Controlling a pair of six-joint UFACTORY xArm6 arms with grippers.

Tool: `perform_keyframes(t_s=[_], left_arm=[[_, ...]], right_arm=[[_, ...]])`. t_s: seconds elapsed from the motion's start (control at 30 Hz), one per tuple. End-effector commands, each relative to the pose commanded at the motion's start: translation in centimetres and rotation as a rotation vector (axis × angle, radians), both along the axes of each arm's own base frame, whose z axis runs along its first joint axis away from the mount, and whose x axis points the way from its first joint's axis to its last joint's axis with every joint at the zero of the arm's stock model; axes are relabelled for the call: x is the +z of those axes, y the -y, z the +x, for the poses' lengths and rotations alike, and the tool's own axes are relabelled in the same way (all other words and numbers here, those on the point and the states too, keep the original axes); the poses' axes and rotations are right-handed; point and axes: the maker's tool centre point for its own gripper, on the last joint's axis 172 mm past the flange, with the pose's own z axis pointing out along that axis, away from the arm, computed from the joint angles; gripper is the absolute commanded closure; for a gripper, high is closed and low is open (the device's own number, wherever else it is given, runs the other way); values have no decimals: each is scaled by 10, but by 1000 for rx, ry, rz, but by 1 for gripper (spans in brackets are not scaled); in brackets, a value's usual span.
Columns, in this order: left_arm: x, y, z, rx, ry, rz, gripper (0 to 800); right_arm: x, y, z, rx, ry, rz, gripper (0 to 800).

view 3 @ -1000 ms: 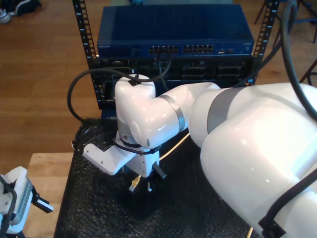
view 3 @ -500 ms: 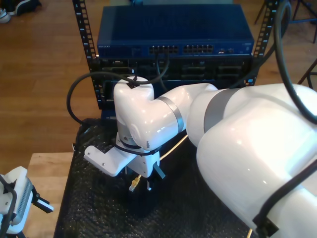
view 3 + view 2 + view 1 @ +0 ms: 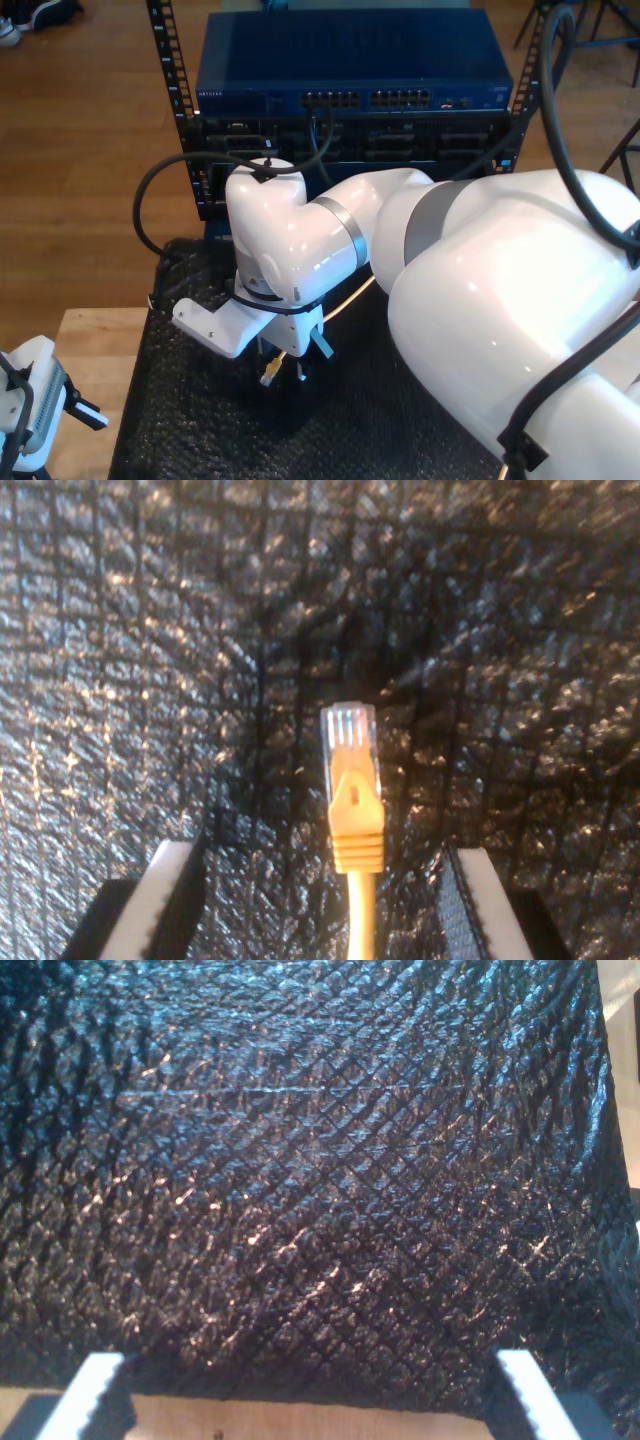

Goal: Grab the cable and plug it in

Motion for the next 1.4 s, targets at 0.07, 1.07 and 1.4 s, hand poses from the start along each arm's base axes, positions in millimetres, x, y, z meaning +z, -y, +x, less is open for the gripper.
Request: perform_keyframes(t_s=[0.07,1.07,1.4], left_arm=[[0,0,0,0,0,0,0],[1,0,0,-1,-1,-1,0],[1,1,-1,-2,-2,-2,0]], right_arm=[[0,-1,-1,3,0,0,227],[-4,-10,-4,50,16,-19,271],[-4,-12,-2,50,26,-10,338]])
